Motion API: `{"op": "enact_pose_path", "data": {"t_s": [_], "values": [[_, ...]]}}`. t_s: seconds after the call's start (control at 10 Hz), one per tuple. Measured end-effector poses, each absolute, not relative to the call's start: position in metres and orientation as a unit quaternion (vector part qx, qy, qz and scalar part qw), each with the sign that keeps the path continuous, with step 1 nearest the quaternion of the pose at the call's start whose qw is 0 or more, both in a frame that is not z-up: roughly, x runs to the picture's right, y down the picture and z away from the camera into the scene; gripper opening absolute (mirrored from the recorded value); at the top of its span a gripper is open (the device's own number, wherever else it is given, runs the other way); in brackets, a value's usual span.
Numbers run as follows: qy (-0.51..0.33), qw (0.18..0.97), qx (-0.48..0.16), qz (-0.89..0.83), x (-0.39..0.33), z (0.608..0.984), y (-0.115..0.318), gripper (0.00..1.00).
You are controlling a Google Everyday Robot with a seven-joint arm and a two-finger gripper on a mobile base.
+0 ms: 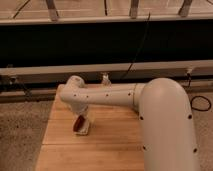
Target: Place the pepper on the white sponge
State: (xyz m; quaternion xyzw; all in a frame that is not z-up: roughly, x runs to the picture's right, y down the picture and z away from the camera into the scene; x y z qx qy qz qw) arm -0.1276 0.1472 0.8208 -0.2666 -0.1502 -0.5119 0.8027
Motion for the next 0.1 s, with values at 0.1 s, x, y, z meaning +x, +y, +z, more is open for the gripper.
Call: {"op": "enact_pose_path", "data": {"t_s": [0.1], "values": [[-0.151, 0.801, -0.267, -0.514, -0.1257, 0.8213, 0.1477, 0.8]]}}
